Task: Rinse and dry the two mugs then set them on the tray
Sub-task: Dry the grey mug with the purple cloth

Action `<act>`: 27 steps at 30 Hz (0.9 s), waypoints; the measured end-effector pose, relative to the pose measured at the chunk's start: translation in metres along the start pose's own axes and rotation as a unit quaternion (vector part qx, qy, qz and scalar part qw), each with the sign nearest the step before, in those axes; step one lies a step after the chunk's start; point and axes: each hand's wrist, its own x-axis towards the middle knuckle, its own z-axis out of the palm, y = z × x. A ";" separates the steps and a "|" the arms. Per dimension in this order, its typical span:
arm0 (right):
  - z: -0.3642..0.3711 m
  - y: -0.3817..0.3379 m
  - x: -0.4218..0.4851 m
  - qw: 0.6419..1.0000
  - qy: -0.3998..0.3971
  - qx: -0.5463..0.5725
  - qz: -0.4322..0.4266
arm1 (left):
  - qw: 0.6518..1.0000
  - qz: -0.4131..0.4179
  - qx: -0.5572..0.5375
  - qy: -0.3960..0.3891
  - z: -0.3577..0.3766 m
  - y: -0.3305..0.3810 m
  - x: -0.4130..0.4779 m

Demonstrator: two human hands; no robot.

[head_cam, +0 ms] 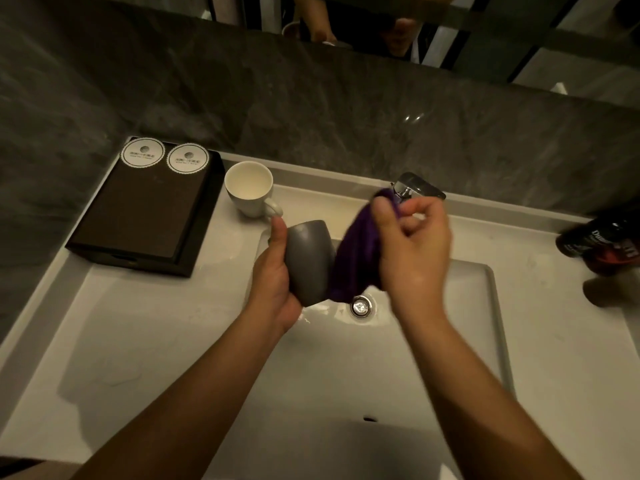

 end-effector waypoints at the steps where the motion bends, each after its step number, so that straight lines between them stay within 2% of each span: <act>1: 0.013 0.004 -0.007 1.000 0.001 -0.014 -0.001 | 1.000 0.002 -0.005 -0.010 0.007 -0.004 -0.002; 3: 0.029 0.012 -0.020 0.998 -0.031 -0.039 -0.027 | 1.000 0.014 -0.007 -0.025 0.014 -0.010 -0.005; 5: 0.030 0.020 -0.025 0.984 -0.097 -0.112 -0.099 | 0.999 0.024 -0.020 -0.035 0.015 -0.013 -0.007; 7: 0.024 0.029 -0.024 0.944 -0.208 -0.200 -0.159 | 0.999 0.041 -0.019 -0.030 0.013 -0.011 -0.009; 9: 0.018 0.036 -0.025 0.912 -0.279 -0.246 -0.173 | 0.999 0.049 -0.009 -0.017 0.012 -0.009 -0.012; 16: 0.002 0.062 -0.059 0.915 -0.276 -0.219 -0.198 | 0.997 0.061 -0.031 0.035 0.014 0.005 -0.012; 20: 0.003 0.064 -0.066 0.906 -0.268 -0.231 -0.234 | 0.997 0.051 -0.052 -0.008 0.010 0.003 -0.012; 22: 0.010 0.055 -0.059 0.925 -0.257 -0.207 -0.189 | 0.998 0.048 -0.039 -0.029 0.009 0.001 -0.013; 25: 0.021 0.042 -0.043 0.962 -0.224 -0.133 -0.076 | 0.997 0.042 -0.025 -0.056 0.007 0.003 -0.013; 27: 0.025 0.038 -0.034 0.973 -0.209 -0.099 -0.019 | 0.997 0.043 -0.009 -0.059 0.004 0.005 -0.012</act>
